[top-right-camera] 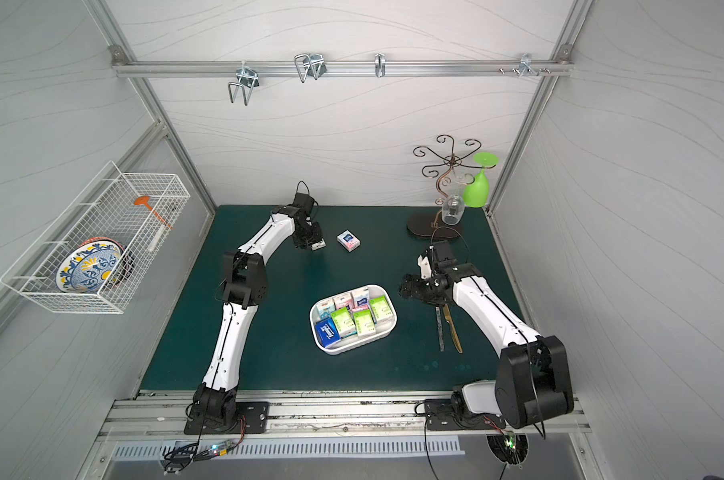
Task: Put the pocket tissues into the storage box
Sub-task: Pick up the pocket tissues from the center of the board, then place the pocket tissues in the storage box.
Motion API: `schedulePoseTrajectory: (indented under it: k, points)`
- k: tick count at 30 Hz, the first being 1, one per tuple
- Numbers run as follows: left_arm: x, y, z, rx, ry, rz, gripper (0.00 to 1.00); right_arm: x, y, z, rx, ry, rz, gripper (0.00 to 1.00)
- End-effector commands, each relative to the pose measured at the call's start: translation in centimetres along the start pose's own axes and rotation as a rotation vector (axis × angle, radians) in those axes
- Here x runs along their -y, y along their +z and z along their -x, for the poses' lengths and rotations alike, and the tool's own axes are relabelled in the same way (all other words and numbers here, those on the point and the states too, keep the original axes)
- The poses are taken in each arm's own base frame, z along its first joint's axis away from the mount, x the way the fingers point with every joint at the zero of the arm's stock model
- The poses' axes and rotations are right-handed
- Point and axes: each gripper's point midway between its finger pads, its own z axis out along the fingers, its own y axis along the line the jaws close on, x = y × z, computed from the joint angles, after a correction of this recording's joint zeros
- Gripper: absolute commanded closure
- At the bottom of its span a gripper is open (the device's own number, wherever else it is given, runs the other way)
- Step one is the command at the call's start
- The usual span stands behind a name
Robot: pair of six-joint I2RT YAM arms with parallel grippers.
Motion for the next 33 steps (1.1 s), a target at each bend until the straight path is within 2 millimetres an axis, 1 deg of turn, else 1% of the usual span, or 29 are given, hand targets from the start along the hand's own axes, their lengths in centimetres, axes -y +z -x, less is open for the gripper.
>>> schedulePoseTrajectory:
  k: [1, 2, 4, 6, 7, 8, 11, 14, 15, 17, 22, 25, 29, 31, 33]
  points:
    - [-1.8, 0.2, -1.2, -0.050, 0.002, 0.048, 0.75, -0.3, -0.6, 0.6, 0.007, -0.015, 0.001, 0.12]
    - [-1.8, 0.0, -1.2, -0.051, 0.005, 0.049, 0.76, -0.2, -0.6, 0.5, 0.007, -0.014, 0.000, 0.12]
    - [-1.8, -0.5, -1.4, -0.050, 0.010, 0.046, 0.84, -0.3, -0.7, 0.5, 0.007, -0.016, 0.002, 0.12]
    - [-2.0, -1.1, -1.7, -0.050, 0.016, 0.045, 0.87, -0.3, -0.8, 0.5, 0.008, -0.015, 0.004, 0.12]
    - [-2.1, -1.5, -1.9, -0.047, 0.019, 0.045, 0.91, -0.3, -0.9, 0.5, 0.009, -0.013, 0.004, 0.12]
    - [-2.2, -1.9, -2.0, -0.039, 0.022, 0.044, 0.91, -0.4, -0.9, 0.6, 0.011, -0.014, 0.007, 0.12]
    - [-2.4, -3.8, -2.5, -0.021, 0.030, 0.037, 0.91, -0.6, -1.0, 0.6, 0.015, -0.012, 0.015, 0.13]
    - [-2.4, -6.3, -3.4, -0.008, 0.051, 0.010, 0.91, -0.7, -1.2, 0.6, 0.017, -0.008, 0.023, 0.13]
    - [-2.2, -7.3, -3.9, -0.004, 0.060, -0.009, 0.94, -0.8, -1.2, 0.5, 0.018, -0.006, 0.025, 0.13]
    - [-2.5, -8.9, -5.3, -0.010, 0.068, -0.035, 0.94, -0.9, -1.2, 0.5, 0.020, -0.003, 0.033, 0.13]
    - [-3.0, -13.5, -8.4, 0.005, 0.083, -0.091, 0.95, -1.6, -1.0, 0.7, 0.020, 0.012, 0.070, 0.14]
    - [-3.2, -15.7, -10.3, 0.001, 0.081, -0.133, 0.95, -2.0, -1.0, 0.7, 0.025, 0.017, 0.086, 0.14]
    - [-2.2, -18.3, -13.5, -0.028, 0.116, -0.246, 0.96, -2.2, -0.6, 0.2, 0.012, 0.019, 0.089, 0.15]
    - [-1.2, -19.7, -15.2, -0.028, 0.172, -0.311, 0.98, -2.3, -0.5, -0.2, 0.004, 0.021, 0.088, 0.15]
    - [-0.4, -20.8, -16.8, -0.023, 0.242, -0.330, 0.99, -2.4, -0.5, -0.4, 0.004, 0.021, 0.088, 0.15]
